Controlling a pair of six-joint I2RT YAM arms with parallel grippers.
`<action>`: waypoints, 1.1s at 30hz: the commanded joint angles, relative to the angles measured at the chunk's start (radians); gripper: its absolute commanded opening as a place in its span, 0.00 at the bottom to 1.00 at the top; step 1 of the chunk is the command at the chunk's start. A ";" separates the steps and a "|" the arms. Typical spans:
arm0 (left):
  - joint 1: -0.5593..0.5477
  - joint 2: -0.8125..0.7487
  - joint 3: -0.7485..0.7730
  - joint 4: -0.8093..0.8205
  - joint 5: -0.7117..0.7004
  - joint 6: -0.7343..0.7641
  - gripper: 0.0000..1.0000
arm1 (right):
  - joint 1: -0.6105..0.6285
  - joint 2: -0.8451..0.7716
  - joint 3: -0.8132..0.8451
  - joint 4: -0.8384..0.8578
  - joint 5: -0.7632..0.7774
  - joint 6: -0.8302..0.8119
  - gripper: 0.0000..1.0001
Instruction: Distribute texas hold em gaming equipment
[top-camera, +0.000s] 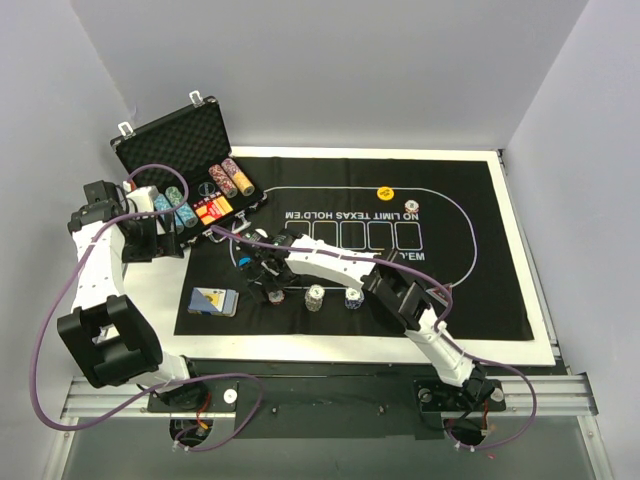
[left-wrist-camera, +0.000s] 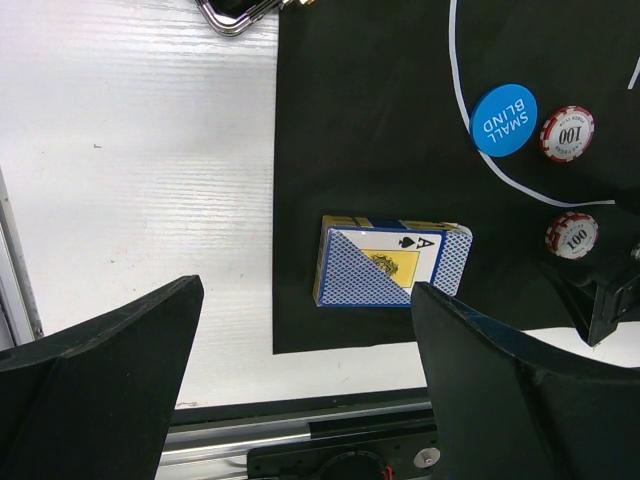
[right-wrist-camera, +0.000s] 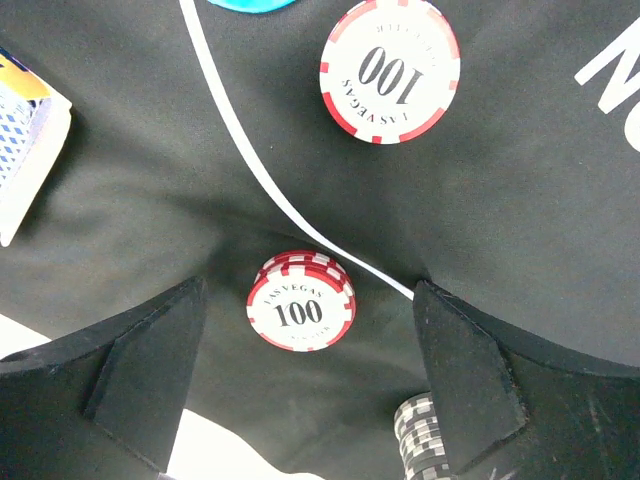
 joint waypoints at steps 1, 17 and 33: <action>0.011 -0.025 0.017 0.019 0.004 0.013 0.97 | 0.000 0.004 0.026 -0.009 -0.008 0.022 0.78; 0.011 -0.043 -0.017 0.033 -0.022 0.027 0.97 | 0.009 -0.049 -0.101 0.042 0.011 0.059 0.63; 0.011 -0.051 -0.028 0.040 -0.031 0.032 0.97 | 0.036 -0.111 -0.149 0.029 0.015 0.047 0.59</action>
